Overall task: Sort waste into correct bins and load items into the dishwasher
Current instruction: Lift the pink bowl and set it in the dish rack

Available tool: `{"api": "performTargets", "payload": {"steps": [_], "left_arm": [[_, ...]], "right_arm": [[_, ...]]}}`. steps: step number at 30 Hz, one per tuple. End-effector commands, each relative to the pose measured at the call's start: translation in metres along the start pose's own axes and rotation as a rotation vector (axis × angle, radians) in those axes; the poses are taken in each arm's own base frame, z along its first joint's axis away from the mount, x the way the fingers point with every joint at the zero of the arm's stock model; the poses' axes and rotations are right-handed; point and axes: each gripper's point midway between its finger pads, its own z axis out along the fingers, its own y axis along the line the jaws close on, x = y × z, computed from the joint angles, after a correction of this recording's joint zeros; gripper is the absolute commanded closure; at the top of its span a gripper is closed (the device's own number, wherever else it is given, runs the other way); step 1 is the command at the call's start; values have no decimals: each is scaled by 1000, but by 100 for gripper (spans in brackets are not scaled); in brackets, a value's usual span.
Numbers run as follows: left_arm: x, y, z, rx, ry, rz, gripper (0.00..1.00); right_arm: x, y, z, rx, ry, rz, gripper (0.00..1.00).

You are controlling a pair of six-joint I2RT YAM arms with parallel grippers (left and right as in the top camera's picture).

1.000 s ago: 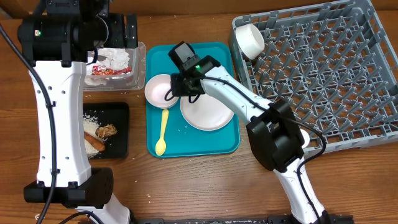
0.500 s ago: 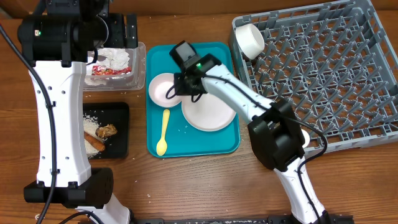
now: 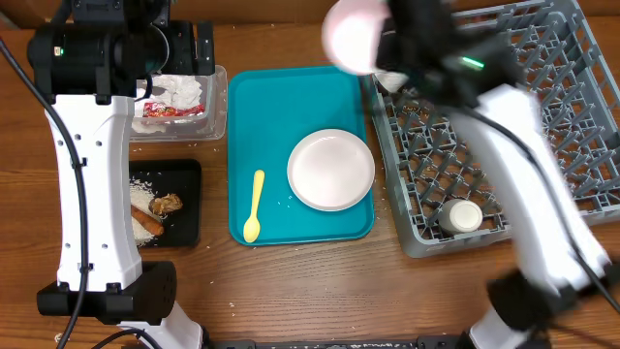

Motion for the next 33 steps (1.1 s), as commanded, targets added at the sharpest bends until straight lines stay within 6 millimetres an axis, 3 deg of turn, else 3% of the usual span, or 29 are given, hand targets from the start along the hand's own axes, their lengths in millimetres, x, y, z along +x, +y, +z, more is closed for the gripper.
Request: {"api": "performTargets", "payload": {"steps": [1, 3, 6, 15, 21, 27, 33], "left_arm": [[0, 1, 1, -6, 1, -3, 0], [0, 1, 1, -6, 1, -3, 0], [0, 1, 1, -6, 1, -3, 0], [0, 1, 1, -6, 1, -3, 0], [0, 1, 1, -6, 1, -3, 0], [0, 1, 1, -6, 1, -3, 0], [0, 1, 1, -6, 1, -3, 0]], "right_arm": [[-29, -65, -36, 313, -188, 25, 96], [-35, -93, -49, 480, -248, 8, 96], [-32, -108, -43, 636, -268, -63, 96], [31, -101, 51, 792, -99, -300, 96], [35, -110, 74, 1101, -204, -572, 96], [74, -104, 122, 1047, -65, -622, 96], [91, -101, 136, 1024, -16, -642, 96]]}}
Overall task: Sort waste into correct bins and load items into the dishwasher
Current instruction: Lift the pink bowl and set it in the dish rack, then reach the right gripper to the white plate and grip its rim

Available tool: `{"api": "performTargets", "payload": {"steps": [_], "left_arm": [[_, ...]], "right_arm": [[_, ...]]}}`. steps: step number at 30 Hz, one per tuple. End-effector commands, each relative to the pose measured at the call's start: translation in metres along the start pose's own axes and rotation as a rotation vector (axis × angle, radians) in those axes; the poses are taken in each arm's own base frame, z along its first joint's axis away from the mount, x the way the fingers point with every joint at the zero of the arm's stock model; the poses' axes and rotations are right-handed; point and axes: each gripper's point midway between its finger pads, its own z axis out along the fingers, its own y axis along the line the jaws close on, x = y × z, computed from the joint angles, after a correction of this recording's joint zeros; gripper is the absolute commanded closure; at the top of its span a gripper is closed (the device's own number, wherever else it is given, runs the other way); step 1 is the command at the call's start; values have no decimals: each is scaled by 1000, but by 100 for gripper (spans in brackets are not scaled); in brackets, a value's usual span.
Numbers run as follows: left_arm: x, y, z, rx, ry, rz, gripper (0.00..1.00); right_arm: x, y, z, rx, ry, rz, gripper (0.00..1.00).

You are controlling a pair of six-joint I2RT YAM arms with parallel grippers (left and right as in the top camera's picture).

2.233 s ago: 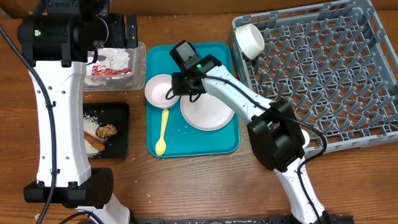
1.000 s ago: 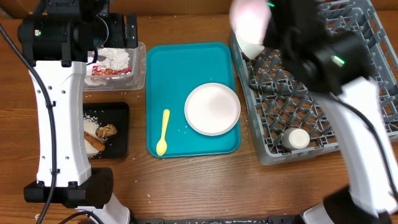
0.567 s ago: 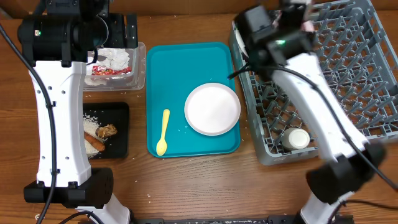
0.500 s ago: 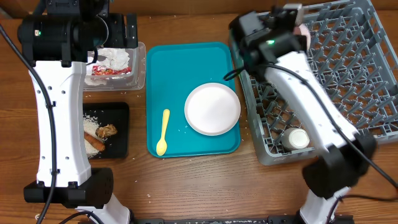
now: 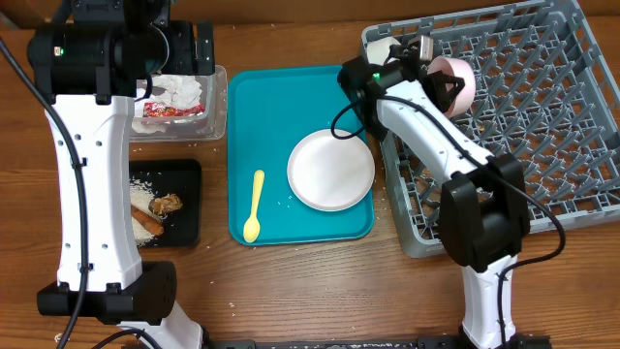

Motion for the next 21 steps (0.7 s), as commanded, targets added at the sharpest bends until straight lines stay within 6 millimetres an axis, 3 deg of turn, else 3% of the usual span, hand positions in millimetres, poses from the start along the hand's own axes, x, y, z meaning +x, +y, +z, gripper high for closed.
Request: {"api": "performTargets", "payload": {"steps": [1, 9, 15, 21], "left_arm": [[0, 1, 1, -6, 0, -3, 0], [0, 1, 1, -7, 0, -3, 0], [0, 1, 1, -6, 0, -3, 0], [0, 1, 1, -6, 0, -3, 0]], "right_arm": [[2, 8, -5, -32, 6, 6, 96], [20, 43, -25, -220, 93, -10, 96], [23, 45, -32, -234, 95, -37, 96], [39, 49, -46, -284, 135, -127, 96]]}}
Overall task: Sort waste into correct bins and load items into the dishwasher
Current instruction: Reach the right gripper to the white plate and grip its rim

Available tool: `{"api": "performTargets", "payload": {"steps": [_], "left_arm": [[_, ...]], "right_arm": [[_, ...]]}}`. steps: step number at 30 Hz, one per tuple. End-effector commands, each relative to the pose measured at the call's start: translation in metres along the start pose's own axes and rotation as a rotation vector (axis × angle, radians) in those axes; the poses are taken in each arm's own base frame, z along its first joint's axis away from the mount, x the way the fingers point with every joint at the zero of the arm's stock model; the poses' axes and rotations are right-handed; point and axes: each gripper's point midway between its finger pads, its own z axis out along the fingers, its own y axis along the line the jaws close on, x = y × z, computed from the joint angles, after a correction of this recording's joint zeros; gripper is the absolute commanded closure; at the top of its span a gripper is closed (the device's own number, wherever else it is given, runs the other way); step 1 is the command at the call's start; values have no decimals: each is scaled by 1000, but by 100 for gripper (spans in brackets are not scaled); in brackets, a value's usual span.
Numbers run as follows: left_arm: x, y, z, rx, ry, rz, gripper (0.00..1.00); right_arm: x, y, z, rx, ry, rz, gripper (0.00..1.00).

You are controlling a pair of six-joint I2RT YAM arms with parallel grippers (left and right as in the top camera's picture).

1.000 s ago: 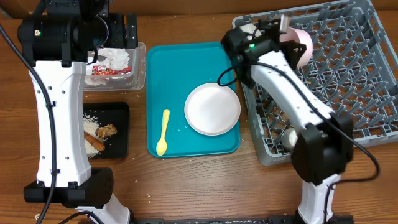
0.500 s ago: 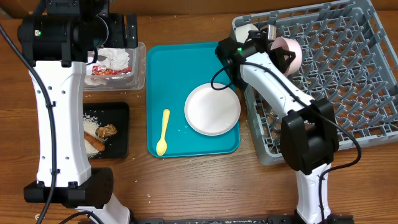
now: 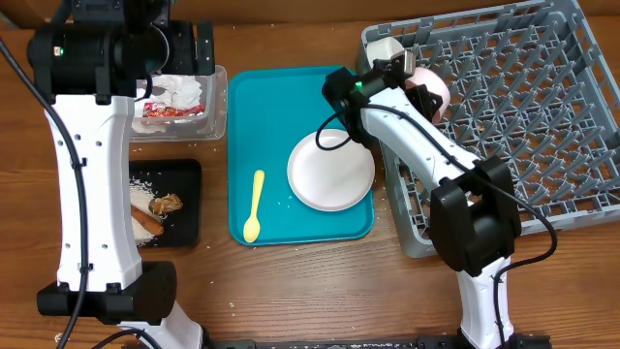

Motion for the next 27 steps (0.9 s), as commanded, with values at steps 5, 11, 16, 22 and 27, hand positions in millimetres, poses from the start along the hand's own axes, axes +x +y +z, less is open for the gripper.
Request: {"api": "performTargets", "payload": {"steps": [5, 11, 16, 22, 27], "left_arm": [[0, 1, 1, -6, 0, -3, 0], [0, 1, 1, -7, 0, -3, 0], [0, 1, 1, -6, 0, -3, 0], [0, 1, 1, -6, 0, -3, 0], [0, 1, 1, -6, 0, -3, 0]], "right_arm": [[22, 34, -34, -152, 48, -95, 54], [10, 40, -71, -234, -3, -70, 7], [-17, 14, -106, -404, 14, 35, 6], [-27, 21, -193, -976, 71, 13, 5], [-3, 49, -224, -1186, 220, -36, 12]]}}
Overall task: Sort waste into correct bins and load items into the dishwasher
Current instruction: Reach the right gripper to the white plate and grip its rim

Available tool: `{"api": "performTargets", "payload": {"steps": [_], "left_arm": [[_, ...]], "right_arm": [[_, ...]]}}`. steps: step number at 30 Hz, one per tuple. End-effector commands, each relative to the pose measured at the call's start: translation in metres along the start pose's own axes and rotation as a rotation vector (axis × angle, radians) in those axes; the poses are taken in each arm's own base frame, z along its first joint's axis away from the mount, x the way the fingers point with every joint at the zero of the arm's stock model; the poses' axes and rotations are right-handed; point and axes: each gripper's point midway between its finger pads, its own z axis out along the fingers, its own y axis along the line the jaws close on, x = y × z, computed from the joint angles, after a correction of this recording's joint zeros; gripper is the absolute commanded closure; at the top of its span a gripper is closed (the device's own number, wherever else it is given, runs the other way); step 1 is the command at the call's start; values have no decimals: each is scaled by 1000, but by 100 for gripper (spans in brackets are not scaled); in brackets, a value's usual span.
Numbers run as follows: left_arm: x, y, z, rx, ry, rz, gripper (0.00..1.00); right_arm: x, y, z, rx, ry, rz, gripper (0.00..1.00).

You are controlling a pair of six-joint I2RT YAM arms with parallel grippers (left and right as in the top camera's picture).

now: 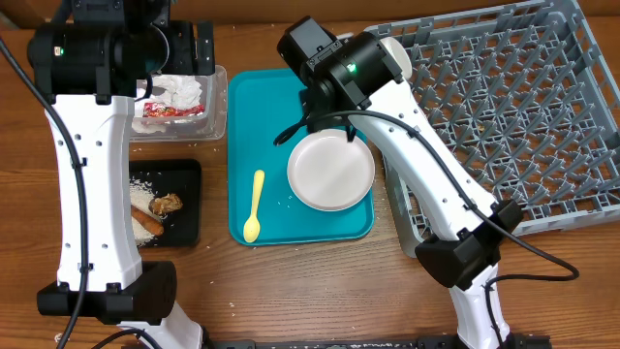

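A white plate [331, 173] and a yellow spoon [254, 206] lie on the teal tray [254, 107]. The grey dish rack [513, 107] stands to the right, with a cream cup [393, 48] in its far left corner. My right arm's black wrist [325, 58] hangs over the tray's far edge, just beyond the plate. Its fingers are hidden under it, so their state does not show. No pink bowl is visible. My left gripper [199, 48] hovers at the far side of the clear bin [218, 107]; its jaws cannot be made out.
The clear bin holds crumpled wrappers [174, 95]. A black bin [189, 208] near the left arm holds food scraps and rice. The left arm's white links stand along the table's left side. The right arm's forearm crosses the rack's near left corner.
My right arm has left the rack's far left part and now has its wrist over the tray's far edge. The pink bowl that was by its gripper is out of sight. The left arm is still.
The right arm was first high and blurred with a pink bowl over the gap between tray and rack. Then the bowl was at the rack's far left, still at the gripper, then lower among the tines. Now the arm is over the tray without it.
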Motion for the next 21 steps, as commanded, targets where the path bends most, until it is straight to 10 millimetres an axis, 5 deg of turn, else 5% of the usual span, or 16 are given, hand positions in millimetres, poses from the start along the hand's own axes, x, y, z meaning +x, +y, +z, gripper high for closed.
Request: {"api": "performTargets", "payload": {"steps": [1, 8, 14, 21], "left_arm": [[0, 1, 1, -6, 0, -3, 0], [0, 1, 1, -6, 0, -3, 0], [0, 1, 1, -7, 0, -3, 0], [0, 1, 1, -6, 0, -3, 0]], "right_arm": [[33, 45, 9, -234, 187, 22, 13], [77, 43, 76, -59, 362, 359, 34], [113, 37, 126, 54, 433, 536, 36], [144, 35, 164, 111, 465, 645, 36]]}}
